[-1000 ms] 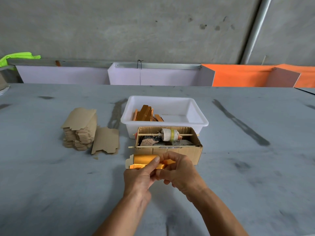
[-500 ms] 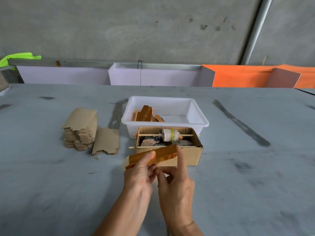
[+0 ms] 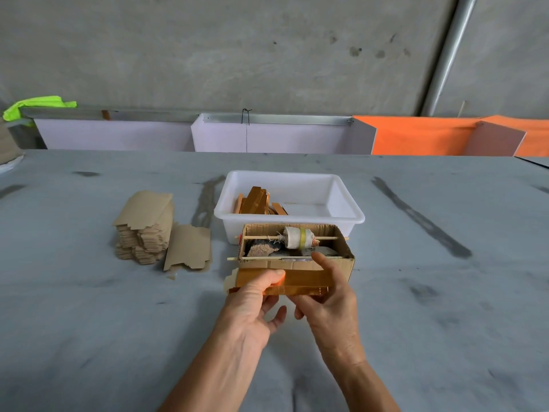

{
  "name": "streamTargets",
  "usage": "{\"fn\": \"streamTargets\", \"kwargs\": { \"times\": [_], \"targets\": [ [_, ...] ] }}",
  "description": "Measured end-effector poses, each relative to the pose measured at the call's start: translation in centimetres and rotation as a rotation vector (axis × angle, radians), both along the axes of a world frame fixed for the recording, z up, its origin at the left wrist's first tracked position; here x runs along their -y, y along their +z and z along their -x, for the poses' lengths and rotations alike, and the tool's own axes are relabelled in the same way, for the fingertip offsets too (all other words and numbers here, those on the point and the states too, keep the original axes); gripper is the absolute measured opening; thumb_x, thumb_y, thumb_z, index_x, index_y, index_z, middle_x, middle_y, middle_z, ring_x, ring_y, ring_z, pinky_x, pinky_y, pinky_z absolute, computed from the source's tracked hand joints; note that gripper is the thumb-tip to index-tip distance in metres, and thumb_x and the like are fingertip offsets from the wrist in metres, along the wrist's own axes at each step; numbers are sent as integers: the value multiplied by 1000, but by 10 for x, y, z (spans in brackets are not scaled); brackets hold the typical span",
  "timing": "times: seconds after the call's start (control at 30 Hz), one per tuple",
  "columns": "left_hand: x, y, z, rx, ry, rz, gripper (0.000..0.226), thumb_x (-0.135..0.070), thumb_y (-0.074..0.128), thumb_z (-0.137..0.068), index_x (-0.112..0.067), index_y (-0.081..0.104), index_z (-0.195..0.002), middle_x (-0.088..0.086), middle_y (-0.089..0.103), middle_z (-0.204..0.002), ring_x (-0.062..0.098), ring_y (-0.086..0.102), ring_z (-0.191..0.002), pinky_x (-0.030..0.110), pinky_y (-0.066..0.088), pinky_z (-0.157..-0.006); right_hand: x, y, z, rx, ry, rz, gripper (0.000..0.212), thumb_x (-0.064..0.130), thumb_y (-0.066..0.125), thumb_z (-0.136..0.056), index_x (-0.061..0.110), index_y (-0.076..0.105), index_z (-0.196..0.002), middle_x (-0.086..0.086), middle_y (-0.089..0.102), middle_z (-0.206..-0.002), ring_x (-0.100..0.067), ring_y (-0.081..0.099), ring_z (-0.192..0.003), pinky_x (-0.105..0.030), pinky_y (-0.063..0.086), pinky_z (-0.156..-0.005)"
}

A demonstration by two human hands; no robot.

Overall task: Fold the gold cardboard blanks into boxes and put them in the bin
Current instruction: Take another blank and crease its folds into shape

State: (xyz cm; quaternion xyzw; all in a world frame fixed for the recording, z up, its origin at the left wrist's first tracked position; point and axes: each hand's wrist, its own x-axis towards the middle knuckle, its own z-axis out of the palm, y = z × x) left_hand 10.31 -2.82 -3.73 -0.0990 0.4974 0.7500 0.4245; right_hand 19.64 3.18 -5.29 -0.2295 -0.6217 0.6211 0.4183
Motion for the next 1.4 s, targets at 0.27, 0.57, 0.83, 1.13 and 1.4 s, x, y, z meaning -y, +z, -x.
{"fn": "streamTargets", "kwargs": {
  "times": [0.27, 0.57, 0.83, 1.13, 1.4],
  "targets": [
    [-3, -8, -17, -3, -37, 8, 59, -6, 81, -63, -11, 56, -116, 15, 62, -114, 23, 56, -89, 37, 46, -62, -6, -10, -8, -153, -62, 90, 52, -10, 68, -62, 19, 63, -105, -1, 68, -81, -7, 59, -59, -19, 48, -50],
    [-8, -9, -10, 18, 27, 21, 30, -13, 81, -63, -14, 61, -85, 3, 60, -80, 14, 50, -73, 28, 40, -61, 11, -16, -13, -82, 18, 589, 15, 4, 68, -75, 14, 69, -86, -8, 71, -80, -11, 62, -68, -27, 39, -65],
    [-4, -16, -19, -21, 1, 9, 41, -20, 82, -47, -15, 63, -84, 5, 65, -82, 18, 56, -78, 30, 40, -59, 26, -10, -3, -105, -22, 706, 11, 5, 72, -69, 6, 69, -80, -6, 69, -67, -12, 61, -57, -26, 44, -60],
    [4, -28, -27, -138, 73, 15, 16, -4, 77, -71, -9, 62, -76, 4, 63, -69, 16, 54, -67, 28, 45, -61, 19, -14, -2, -53, -132, 740, 13, 5, 72, -75, 13, 66, -68, -1, 64, -58, -14, 56, -64, -28, 38, -65],
    [6, -27, -31, -176, 33, 28, 16, 2, 74, -72, -6, 61, -72, 6, 65, -63, 19, 57, -66, 31, 46, -66, 11, -7, 6, -155, -149, 855, 17, -1, 71, -72, 14, 66, -79, -4, 70, -72, -19, 61, -75, -28, 43, -68]
  ]
}}
